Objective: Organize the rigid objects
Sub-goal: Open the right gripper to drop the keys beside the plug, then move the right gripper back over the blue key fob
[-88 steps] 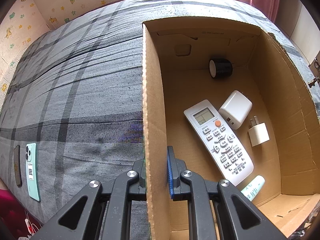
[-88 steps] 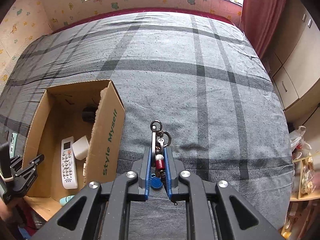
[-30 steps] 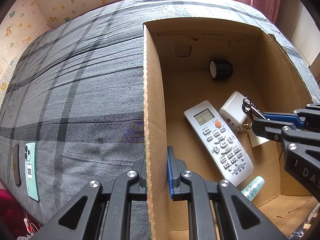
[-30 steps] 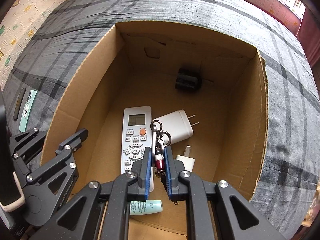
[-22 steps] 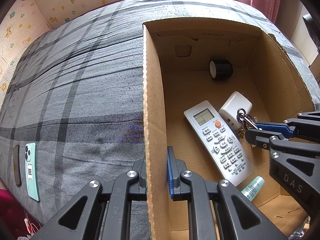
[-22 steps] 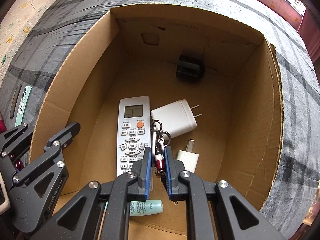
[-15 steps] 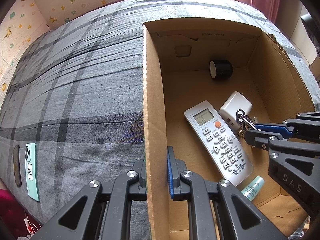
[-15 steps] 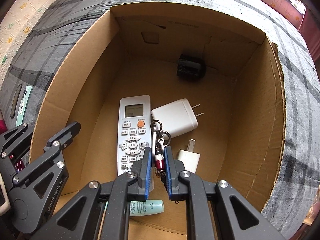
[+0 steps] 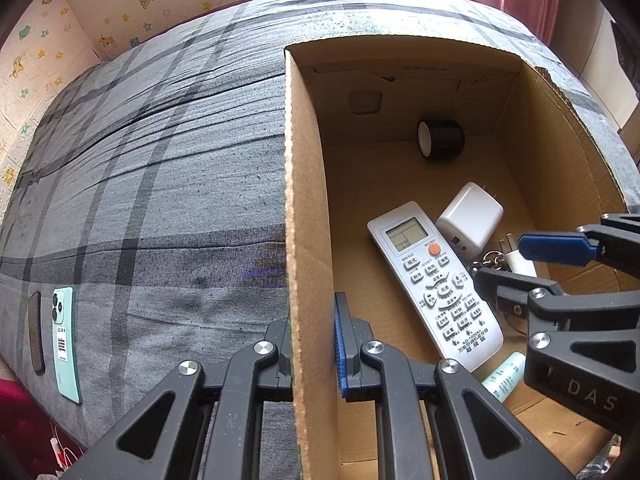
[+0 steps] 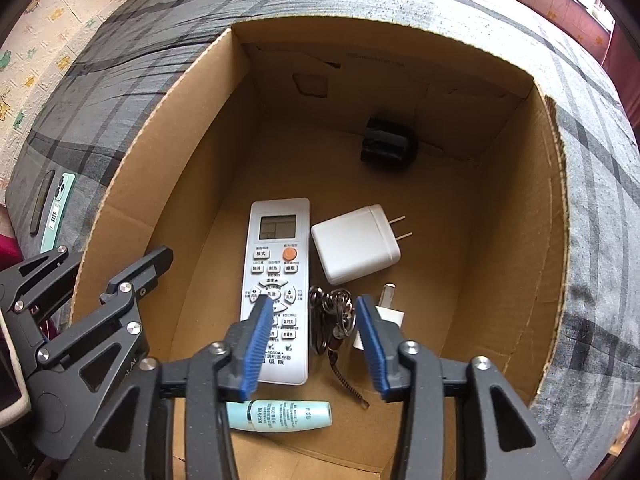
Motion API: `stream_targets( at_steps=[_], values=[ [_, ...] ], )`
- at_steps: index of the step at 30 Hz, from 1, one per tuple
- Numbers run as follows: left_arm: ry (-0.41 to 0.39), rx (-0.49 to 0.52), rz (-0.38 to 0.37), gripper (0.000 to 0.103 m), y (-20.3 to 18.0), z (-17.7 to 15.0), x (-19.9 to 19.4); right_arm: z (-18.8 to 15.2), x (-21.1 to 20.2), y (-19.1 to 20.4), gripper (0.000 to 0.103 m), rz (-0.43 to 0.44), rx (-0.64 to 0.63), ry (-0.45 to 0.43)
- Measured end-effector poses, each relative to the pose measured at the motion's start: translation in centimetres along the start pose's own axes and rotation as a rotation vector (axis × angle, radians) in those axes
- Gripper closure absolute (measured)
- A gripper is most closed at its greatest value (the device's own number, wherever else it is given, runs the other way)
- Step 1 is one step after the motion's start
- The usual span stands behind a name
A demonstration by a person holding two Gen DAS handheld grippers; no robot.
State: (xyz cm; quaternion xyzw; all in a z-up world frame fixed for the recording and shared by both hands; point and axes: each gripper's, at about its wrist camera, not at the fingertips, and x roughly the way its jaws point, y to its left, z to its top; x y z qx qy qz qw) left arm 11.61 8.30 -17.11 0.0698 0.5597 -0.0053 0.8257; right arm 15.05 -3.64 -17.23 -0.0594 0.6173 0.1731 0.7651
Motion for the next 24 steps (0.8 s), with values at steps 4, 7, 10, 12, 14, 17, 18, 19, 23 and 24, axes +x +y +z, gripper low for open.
stream_targets(
  at_steps=[4,7,10,12,14,17,18,19,23,24],
  values=[
    [0.001,-0.004,-0.001,0.089,0.0,0.0,0.0,0.0,-1.8,0.5,0.032,-0.035,-0.045,-0.058],
    [0.001,-0.001,0.002,0.089,-0.1,0.0,0.0,-0.3,-2.9,0.6,0.021,-0.063,-0.058,-0.089],
    [0.001,-0.004,0.0,0.089,0.0,0.0,0.0,-0.3,-3.9,0.4,0.014,-0.076,-0.05,-0.116],
    [0.001,-0.001,0.002,0.089,-0.1,0.0,-0.1,-0.4,-4.3,0.4,0.013,-0.072,-0.045,-0.118],
    [0.002,0.0,0.003,0.089,-0.2,0.0,-0.1,-0.5,-4.9,0.5,0.013,-0.072,-0.044,-0.124],
    [0.002,-0.001,0.003,0.089,-0.2,0.0,-0.1,-0.3,-5.3,0.6,0.012,-0.078,-0.034,-0.136],
    [0.002,0.0,0.004,0.089,-0.2,0.0,-0.1,-0.3,-5.6,0.5,0.012,-0.078,-0.027,-0.14],
    [0.002,-0.001,0.004,0.089,-0.2,0.0,-0.1,-0.3,-5.9,0.3,0.012,-0.076,-0.022,-0.143],
    [0.002,-0.001,0.004,0.089,-0.2,0.0,-0.1,-0.1,-6.9,-0.3,0.012,-0.075,0.001,-0.157],
    [0.002,0.0,0.005,0.089,-0.2,0.0,-0.1,-0.1,-7.2,-0.5,0.012,-0.078,0.006,-0.162]
  ],
)
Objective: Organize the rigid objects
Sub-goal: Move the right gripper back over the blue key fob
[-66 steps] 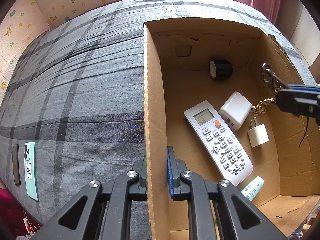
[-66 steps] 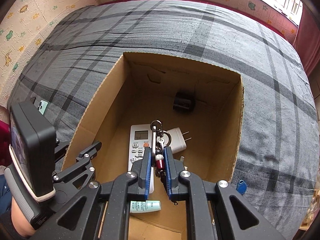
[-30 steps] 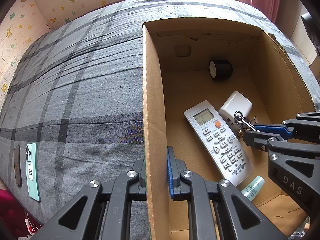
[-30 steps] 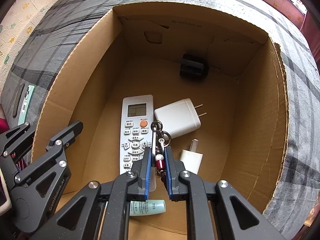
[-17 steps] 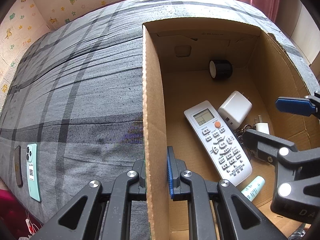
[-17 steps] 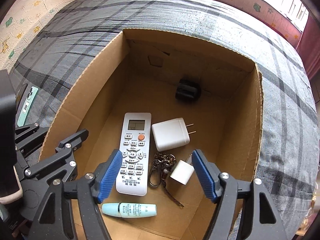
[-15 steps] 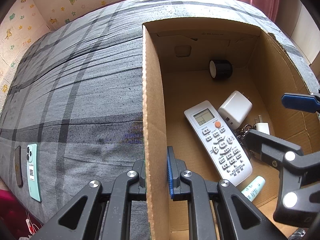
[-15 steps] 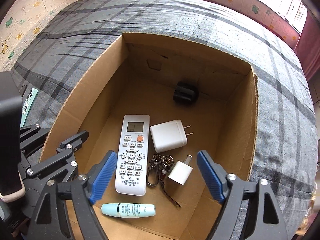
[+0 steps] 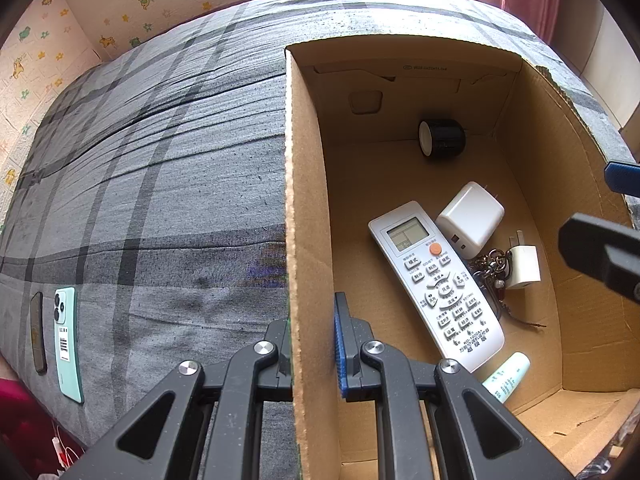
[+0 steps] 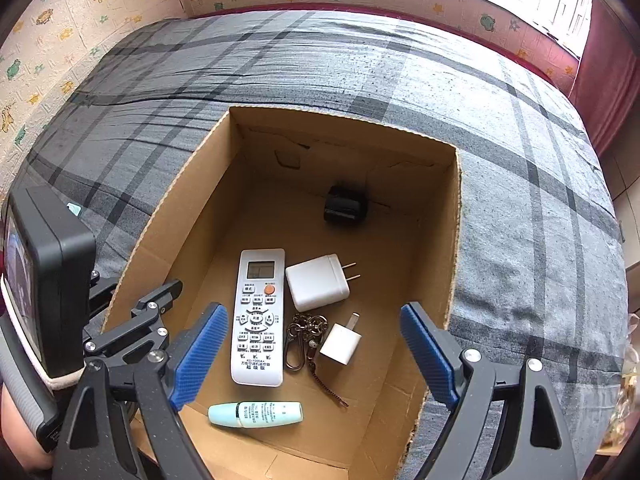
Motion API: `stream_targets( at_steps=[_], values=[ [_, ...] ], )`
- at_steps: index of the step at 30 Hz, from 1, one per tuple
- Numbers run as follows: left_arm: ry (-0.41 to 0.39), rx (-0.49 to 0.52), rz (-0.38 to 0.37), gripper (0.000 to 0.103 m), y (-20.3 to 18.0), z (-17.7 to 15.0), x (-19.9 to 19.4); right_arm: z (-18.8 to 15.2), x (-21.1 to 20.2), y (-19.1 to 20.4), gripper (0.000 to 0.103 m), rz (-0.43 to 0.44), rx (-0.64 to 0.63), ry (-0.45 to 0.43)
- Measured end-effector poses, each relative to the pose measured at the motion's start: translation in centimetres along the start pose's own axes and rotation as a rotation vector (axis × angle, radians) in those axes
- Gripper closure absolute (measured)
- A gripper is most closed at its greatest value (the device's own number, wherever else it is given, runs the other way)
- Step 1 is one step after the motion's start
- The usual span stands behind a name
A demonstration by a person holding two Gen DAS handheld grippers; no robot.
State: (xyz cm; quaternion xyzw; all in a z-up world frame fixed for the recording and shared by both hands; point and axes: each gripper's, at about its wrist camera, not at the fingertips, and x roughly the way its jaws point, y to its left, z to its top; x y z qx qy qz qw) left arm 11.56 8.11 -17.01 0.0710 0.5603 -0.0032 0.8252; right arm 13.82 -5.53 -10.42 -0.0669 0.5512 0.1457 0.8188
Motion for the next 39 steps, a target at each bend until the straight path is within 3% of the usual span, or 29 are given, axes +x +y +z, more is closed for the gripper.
stream_targets(
  at_steps=[21,39],
  values=[
    [0.002,-0.004,-0.003,0.089,0.0,0.0,0.0,-0.8,-3.3,-9.1,0.012,-0.086,0.173,-0.038],
    [0.002,-0.004,0.0,0.089,0.0,0.0,0.1,-5.9,0.0,-14.9,0.012,-0.118,0.283,0.005]
  ],
)
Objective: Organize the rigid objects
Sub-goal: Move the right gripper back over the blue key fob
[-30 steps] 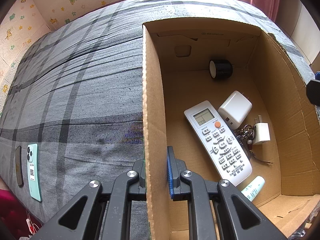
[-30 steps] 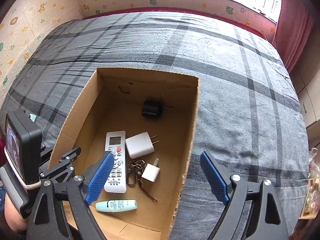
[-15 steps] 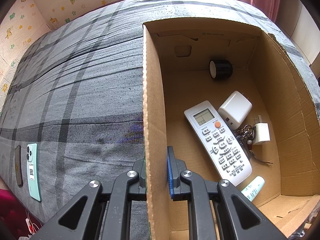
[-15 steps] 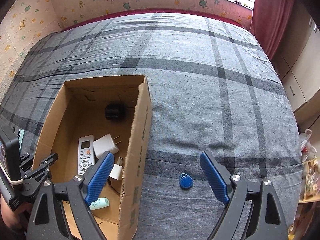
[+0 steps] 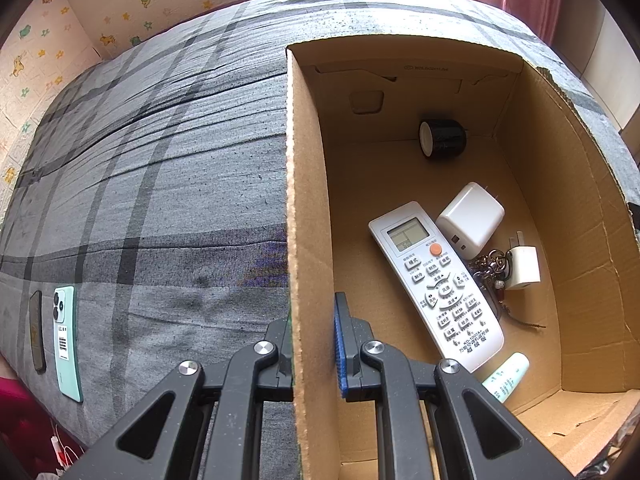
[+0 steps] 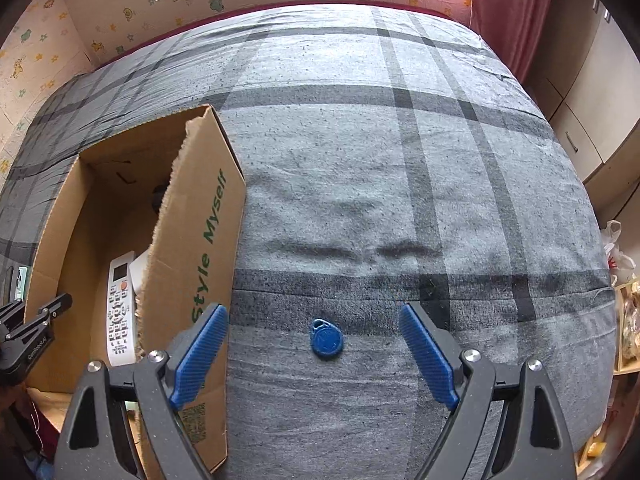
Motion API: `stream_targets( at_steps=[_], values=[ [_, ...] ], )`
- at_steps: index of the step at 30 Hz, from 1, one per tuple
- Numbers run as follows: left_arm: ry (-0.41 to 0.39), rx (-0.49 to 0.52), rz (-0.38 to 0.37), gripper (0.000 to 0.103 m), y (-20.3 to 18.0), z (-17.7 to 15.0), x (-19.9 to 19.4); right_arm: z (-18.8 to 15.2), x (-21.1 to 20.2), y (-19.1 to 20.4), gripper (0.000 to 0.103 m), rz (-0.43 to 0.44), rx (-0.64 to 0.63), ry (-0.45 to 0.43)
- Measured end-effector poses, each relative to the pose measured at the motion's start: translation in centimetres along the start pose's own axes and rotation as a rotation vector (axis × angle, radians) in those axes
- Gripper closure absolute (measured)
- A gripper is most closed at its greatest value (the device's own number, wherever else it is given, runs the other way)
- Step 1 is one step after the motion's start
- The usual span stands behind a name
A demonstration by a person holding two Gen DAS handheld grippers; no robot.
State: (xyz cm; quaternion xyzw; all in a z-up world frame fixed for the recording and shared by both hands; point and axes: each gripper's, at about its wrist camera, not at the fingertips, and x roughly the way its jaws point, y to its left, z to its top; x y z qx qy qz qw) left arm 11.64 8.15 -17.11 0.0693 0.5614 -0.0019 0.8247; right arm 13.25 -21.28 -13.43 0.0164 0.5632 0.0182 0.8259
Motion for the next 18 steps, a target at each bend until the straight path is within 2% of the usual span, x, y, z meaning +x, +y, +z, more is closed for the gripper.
stream_targets(
  at_steps=[18],
  values=[
    [0.0,0.007,0.013,0.089,-0.3,-0.1,-0.1,-3.1,6.8,-1.4,0.013,0.001,0.03,0.092]
  ],
)
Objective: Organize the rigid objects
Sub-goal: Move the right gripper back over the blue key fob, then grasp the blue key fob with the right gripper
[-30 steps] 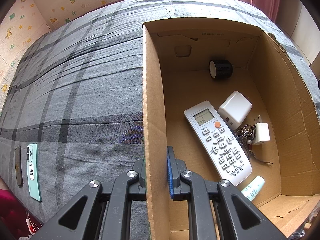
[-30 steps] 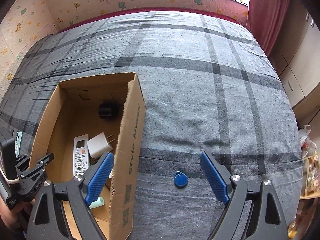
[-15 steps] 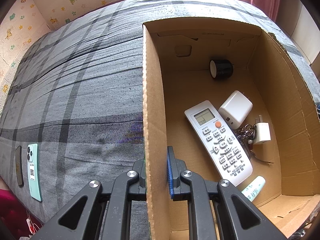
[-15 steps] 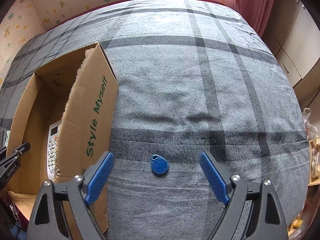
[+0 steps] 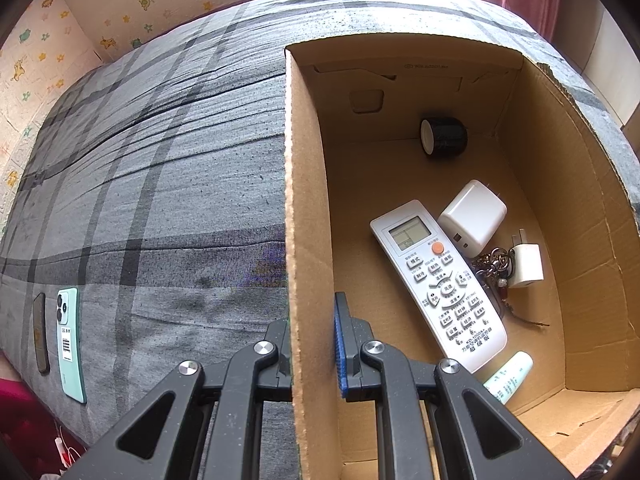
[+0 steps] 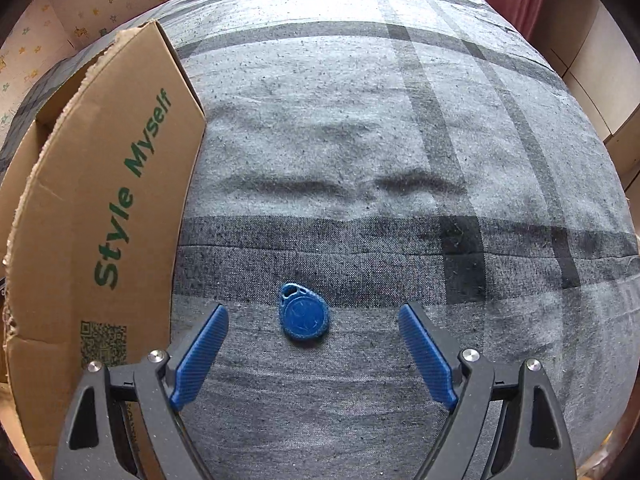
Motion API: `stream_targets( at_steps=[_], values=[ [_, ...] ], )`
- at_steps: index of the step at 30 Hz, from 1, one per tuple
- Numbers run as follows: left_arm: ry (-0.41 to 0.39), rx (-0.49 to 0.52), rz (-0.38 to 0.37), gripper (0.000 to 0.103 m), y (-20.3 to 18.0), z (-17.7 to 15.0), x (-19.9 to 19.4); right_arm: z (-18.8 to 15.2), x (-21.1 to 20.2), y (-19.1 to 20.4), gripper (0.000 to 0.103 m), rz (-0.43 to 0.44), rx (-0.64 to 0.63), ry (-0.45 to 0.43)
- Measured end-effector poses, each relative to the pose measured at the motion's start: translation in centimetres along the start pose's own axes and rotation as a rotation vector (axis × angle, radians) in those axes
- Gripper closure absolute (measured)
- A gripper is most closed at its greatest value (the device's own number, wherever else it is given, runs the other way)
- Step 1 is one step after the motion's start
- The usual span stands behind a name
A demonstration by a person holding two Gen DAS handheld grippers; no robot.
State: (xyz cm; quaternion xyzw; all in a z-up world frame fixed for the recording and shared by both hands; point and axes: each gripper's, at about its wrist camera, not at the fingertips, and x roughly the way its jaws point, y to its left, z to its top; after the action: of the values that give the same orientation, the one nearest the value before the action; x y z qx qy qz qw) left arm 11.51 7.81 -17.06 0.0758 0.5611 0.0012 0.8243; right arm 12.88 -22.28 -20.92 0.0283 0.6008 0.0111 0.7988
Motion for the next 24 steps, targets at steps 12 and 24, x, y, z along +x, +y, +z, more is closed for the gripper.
stream_targets(
  at_steps=[12,24],
  values=[
    [0.002,-0.003,-0.001,0.089,0.1,0.1,0.1,-0.8,1.8,0.2,0.014,-0.005,-0.001,0.016],
    [0.004,-0.007,-0.003,0.089,0.3,0.1,0.4,-0.6,0.6,-0.5,0.075,-0.003,-0.003,0.001]
  ],
)
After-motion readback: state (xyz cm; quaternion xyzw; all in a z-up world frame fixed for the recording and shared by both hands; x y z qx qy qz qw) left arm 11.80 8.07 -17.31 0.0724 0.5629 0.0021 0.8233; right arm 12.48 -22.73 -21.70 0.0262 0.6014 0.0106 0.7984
